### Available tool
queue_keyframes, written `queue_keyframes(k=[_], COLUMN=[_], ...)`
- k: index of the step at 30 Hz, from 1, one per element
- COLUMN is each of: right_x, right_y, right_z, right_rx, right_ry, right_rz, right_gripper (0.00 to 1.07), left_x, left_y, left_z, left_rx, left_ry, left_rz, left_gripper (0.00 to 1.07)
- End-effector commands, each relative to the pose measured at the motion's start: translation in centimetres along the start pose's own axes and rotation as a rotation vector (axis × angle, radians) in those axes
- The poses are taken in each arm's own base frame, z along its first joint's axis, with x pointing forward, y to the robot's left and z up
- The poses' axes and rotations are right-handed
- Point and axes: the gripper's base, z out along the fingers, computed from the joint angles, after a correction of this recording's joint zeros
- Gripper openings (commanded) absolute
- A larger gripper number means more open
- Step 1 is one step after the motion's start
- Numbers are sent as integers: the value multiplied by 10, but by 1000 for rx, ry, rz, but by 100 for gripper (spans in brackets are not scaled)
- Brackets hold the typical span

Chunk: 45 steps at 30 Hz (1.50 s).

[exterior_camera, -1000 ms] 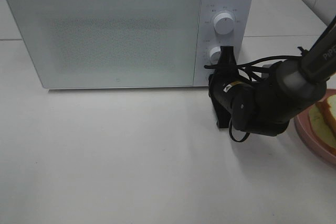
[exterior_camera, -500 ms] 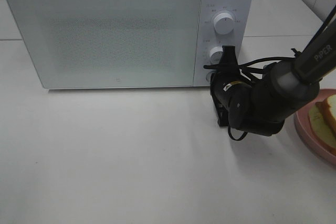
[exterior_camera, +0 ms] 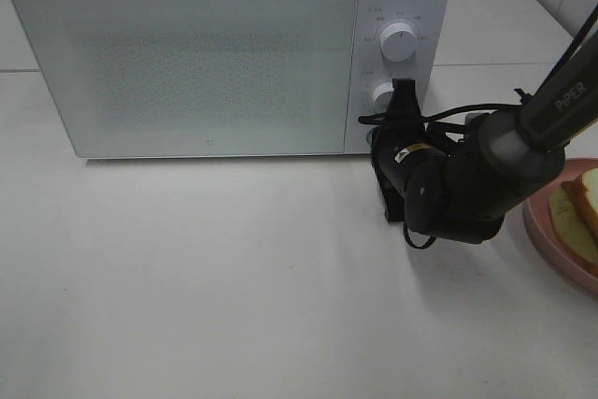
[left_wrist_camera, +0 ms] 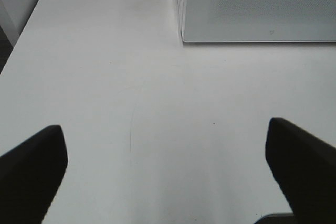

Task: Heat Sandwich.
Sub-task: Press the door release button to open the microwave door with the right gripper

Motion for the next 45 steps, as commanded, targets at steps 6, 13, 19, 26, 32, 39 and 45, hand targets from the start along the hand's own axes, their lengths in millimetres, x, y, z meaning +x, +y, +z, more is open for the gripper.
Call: queue_keyframes(k=[6,13,19,26,32,39,45], right_x=[2,1,2,3,4,6,4], right_y=[53,62,59,53,52,58,62], right_z=[11,25,27,29,29,25,18], right_rx=[-371,-408,-375,-305,-271,-234,-214], right_ry=[-28,-44,-37,-18,-8,12,17], right_rz=[7,22,15,21,21,20,9], right_gripper=[0,0,0,0,1,1,1], left_x=[2,2,2,2,2,2,2], left_y=[0,0,0,0,0,0,0], left_z=[-2,-2,-2,-2,-2,-2,-2], left_rx=[0,0,0,0,0,0,0], left_ry=[-14,-14,-14,-14,-14,-14,-14], left_rz=[-1,-1,-1,-1,-1,-1,-1], left_gripper=[98,98,98,98,98,98,98])
